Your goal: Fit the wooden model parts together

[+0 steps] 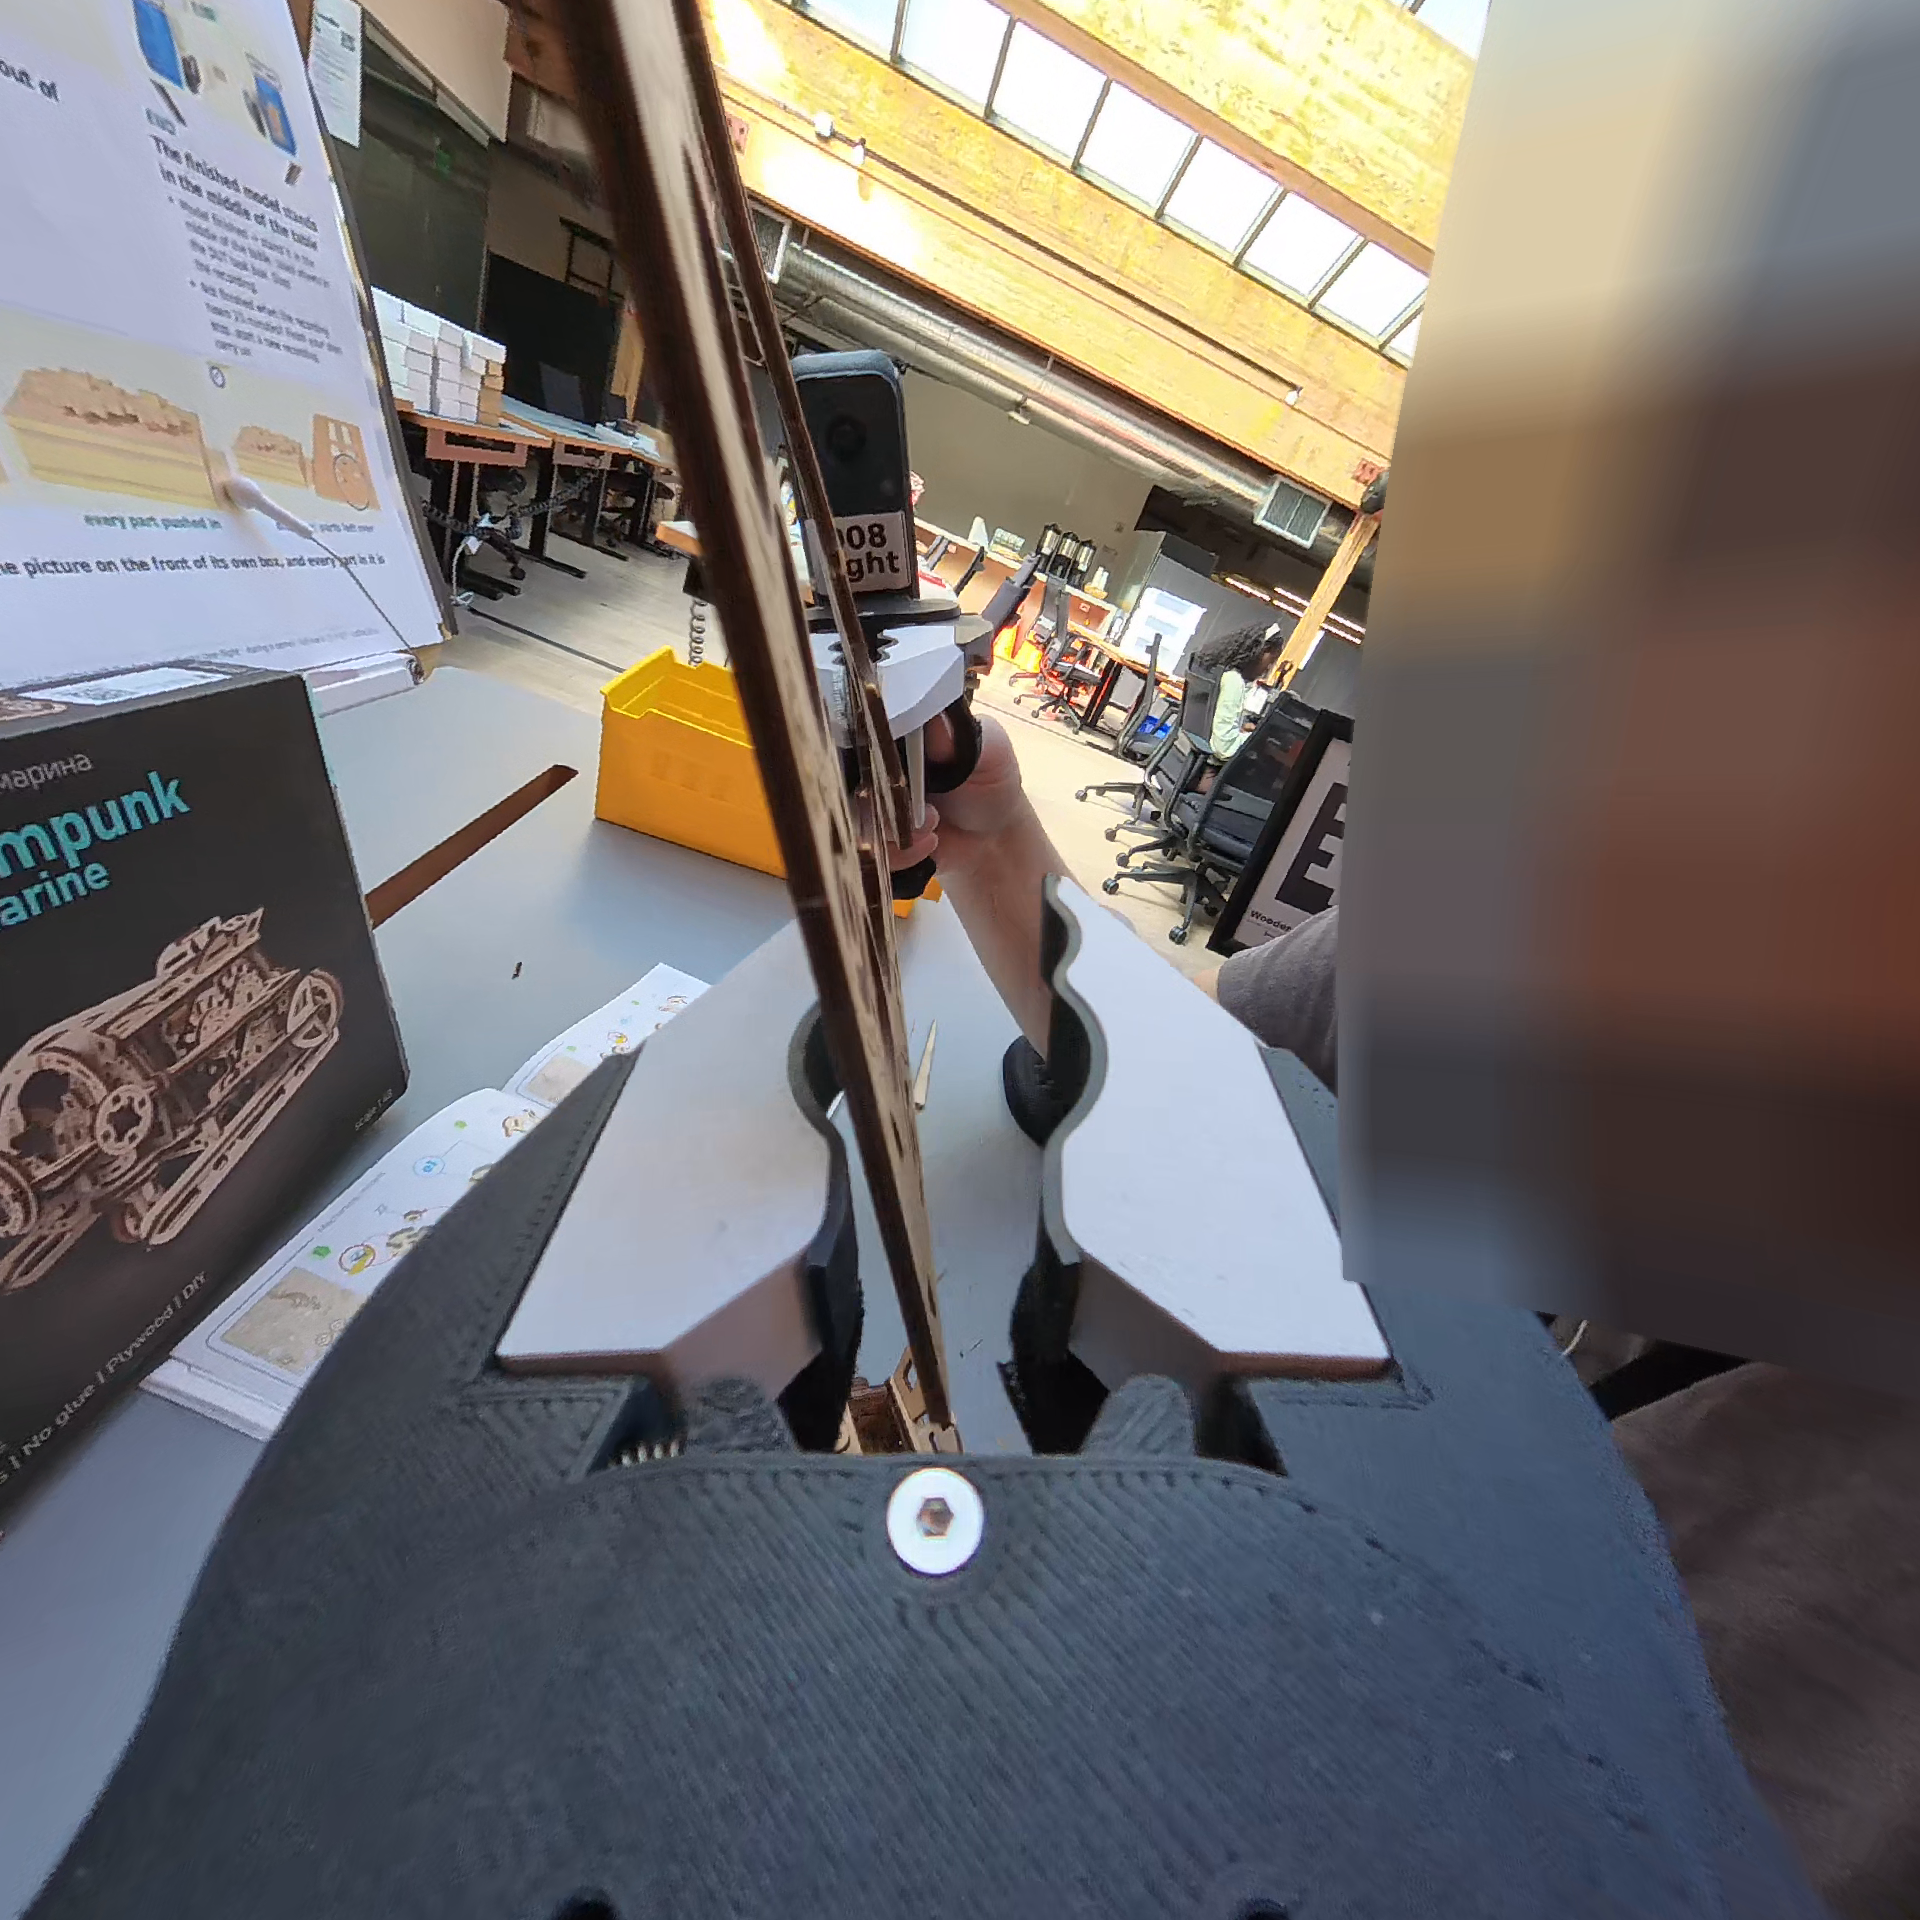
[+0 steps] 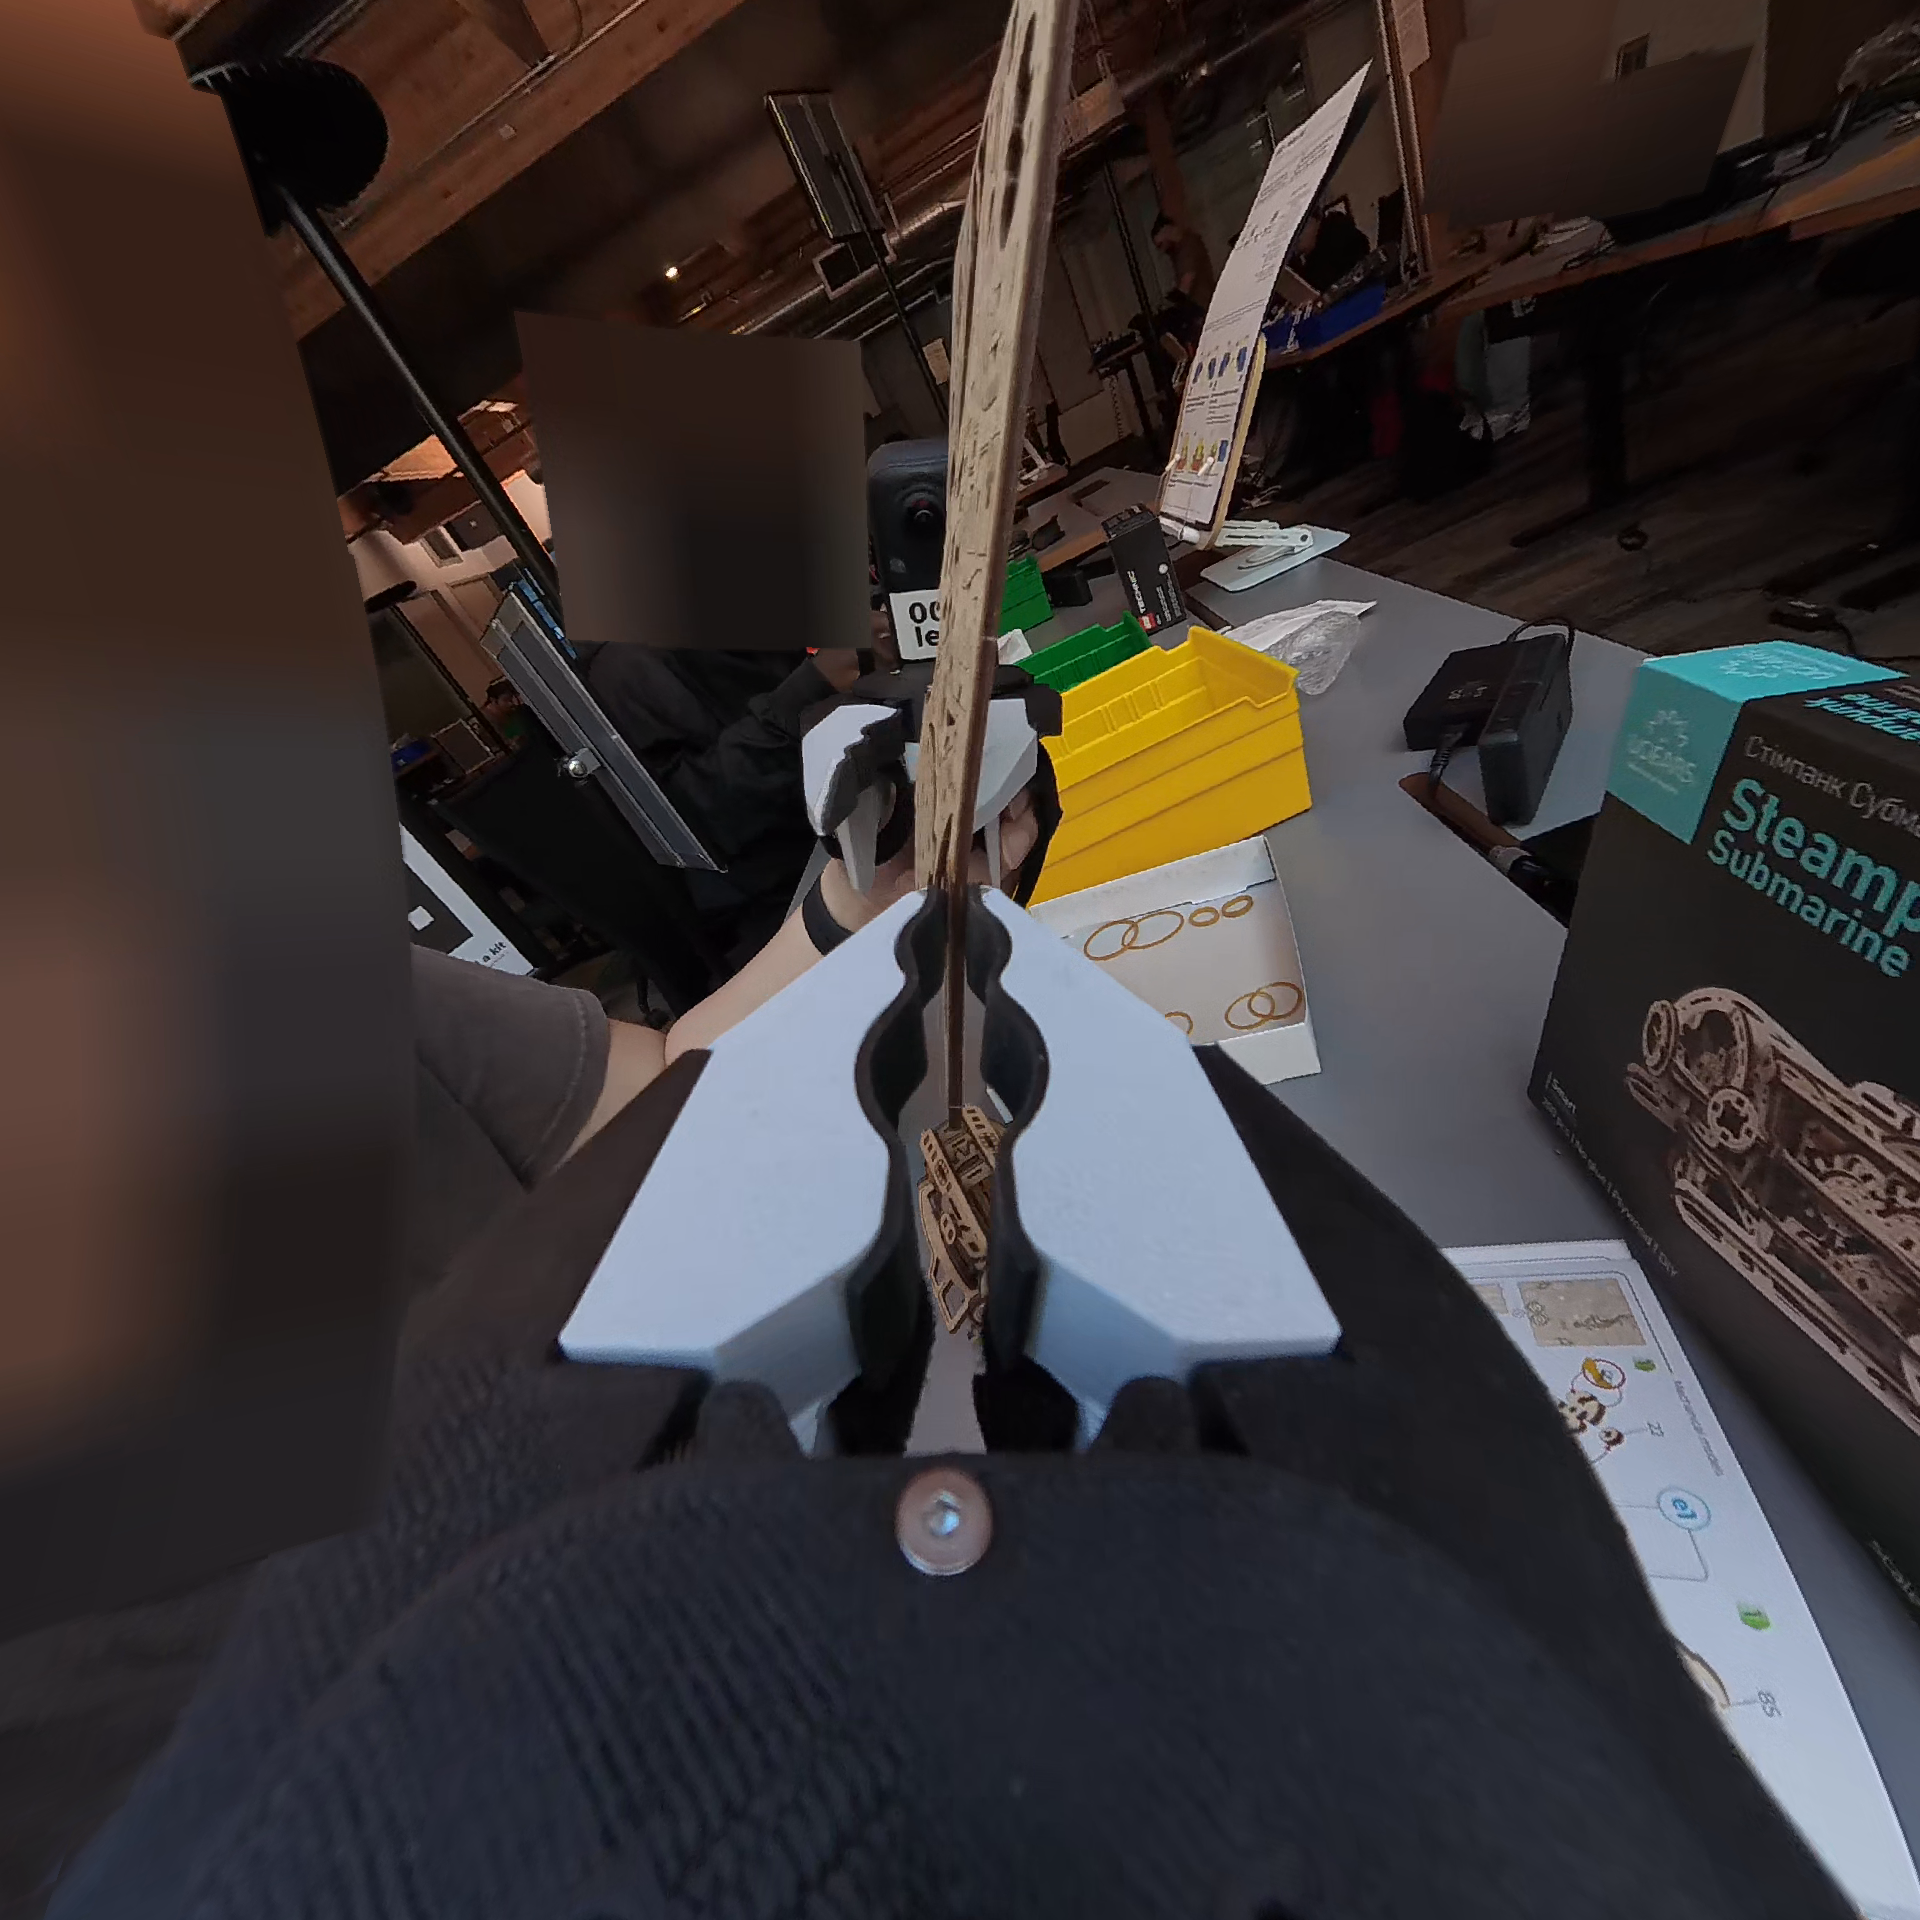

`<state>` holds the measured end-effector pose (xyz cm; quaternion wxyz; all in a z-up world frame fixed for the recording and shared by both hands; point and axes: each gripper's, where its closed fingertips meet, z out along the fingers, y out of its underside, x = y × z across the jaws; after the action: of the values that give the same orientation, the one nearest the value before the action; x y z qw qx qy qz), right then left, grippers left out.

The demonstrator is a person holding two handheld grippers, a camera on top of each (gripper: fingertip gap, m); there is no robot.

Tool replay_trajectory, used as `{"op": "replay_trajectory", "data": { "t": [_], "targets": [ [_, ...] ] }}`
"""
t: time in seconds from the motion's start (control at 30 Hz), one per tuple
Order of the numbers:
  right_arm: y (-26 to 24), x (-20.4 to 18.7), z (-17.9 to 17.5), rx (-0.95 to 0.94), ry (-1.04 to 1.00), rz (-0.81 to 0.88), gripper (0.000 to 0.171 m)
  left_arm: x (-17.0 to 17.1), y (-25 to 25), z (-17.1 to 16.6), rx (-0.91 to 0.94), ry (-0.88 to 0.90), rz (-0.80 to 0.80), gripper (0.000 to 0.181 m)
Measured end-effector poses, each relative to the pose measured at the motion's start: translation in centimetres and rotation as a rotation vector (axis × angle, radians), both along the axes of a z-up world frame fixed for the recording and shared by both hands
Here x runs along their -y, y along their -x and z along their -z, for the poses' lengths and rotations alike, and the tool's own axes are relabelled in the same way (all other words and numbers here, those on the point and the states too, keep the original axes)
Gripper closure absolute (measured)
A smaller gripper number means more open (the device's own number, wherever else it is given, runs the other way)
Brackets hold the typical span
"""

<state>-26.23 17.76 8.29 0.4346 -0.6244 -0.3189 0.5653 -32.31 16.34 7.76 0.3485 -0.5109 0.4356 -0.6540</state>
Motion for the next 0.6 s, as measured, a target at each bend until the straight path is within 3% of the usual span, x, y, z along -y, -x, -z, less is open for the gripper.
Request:
{"op": "replay_trajectory", "data": {
  "t": [0.6],
  "targets": [
    [0.8,-1.3,-1.4,-0.169,-0.063,0.097,0.171,-2.9,-0.7,-0.4,0.058,0.000,-0.195,0.134]
  ]
}}
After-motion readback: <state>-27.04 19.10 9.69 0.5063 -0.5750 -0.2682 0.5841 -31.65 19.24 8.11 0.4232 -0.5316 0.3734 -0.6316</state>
